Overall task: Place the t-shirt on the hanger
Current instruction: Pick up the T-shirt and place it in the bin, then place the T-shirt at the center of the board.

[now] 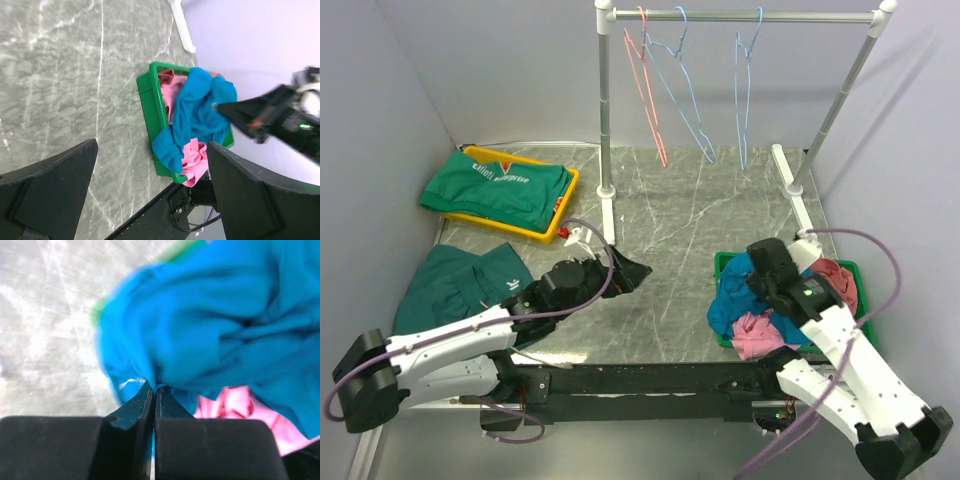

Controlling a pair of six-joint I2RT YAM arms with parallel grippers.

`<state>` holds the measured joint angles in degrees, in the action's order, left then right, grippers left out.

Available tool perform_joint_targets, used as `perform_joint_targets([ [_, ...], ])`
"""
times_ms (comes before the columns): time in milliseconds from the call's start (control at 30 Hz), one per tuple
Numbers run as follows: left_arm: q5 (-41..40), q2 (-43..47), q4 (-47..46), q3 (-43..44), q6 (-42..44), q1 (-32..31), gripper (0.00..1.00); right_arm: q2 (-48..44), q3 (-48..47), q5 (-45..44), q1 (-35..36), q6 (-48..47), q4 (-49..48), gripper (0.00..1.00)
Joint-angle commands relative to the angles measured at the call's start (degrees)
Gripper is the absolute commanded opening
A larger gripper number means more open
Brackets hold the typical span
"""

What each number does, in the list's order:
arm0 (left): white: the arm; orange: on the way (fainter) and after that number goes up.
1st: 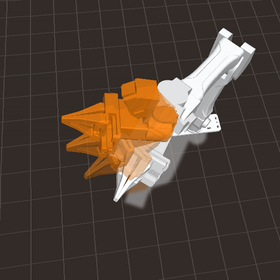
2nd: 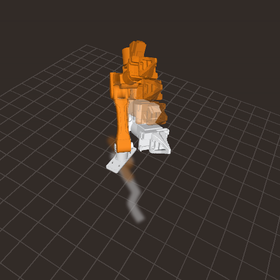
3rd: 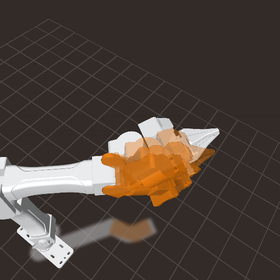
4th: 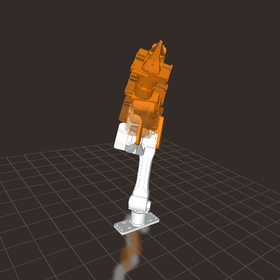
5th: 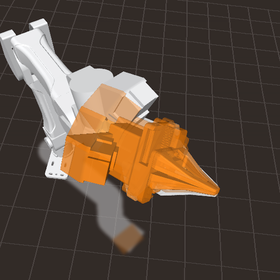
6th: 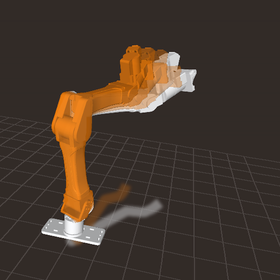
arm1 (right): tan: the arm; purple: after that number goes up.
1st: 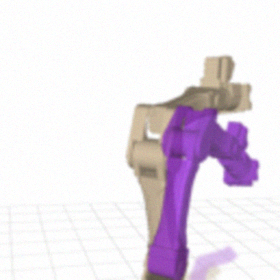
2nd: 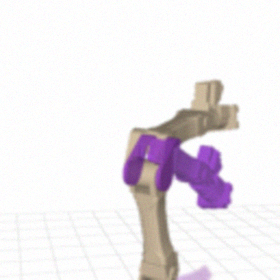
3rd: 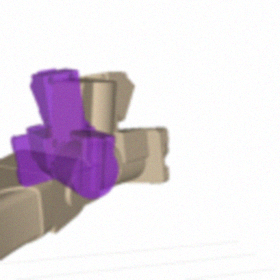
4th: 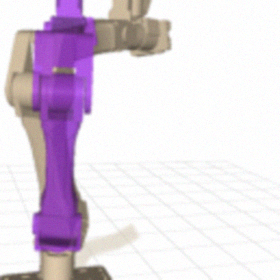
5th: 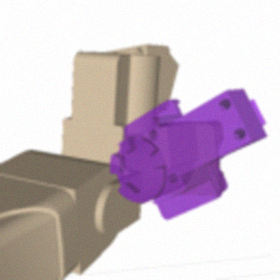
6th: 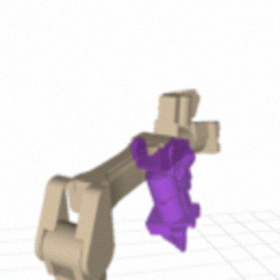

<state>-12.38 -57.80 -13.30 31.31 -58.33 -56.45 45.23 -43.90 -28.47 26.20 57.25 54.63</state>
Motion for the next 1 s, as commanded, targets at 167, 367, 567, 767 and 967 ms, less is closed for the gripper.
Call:
perform_joint_targets([
  [167, -8.7, 10.5, 10.9, 6.6, -0.1, 0.1, 0.96, -1.4, -37.2, 6.9, -0.4, -16.4, 0.0, 0.00],
  [367, -13.0, 11.7, 20.3, 16.4, 3.2, 0.2, 0.96, 6.7, -58.8, 20.6, -0.4, -20.1, -0.8, 0.00],
  [567, -16.8, 14.4, 27.7, 23.2, 5.6, 0.2, 0.96, 14.2, -67.2, 33.4, 0.0, -19.1, -5.9, 0.00],
  [767, -20.9, 17.8, 32.8, 24.0, 5.2, 0.2, 0.97, 12.4, -47.8, 34.6, 10.1, -15.8, -20.6, 0.00],
  [967, -23.0, 19.7, 36.8, 23.0, 3.5, 0.1, 0.97, 18.5, -36.8, 27.1, 21.3, -15.3, -30.5, 0.21],
])
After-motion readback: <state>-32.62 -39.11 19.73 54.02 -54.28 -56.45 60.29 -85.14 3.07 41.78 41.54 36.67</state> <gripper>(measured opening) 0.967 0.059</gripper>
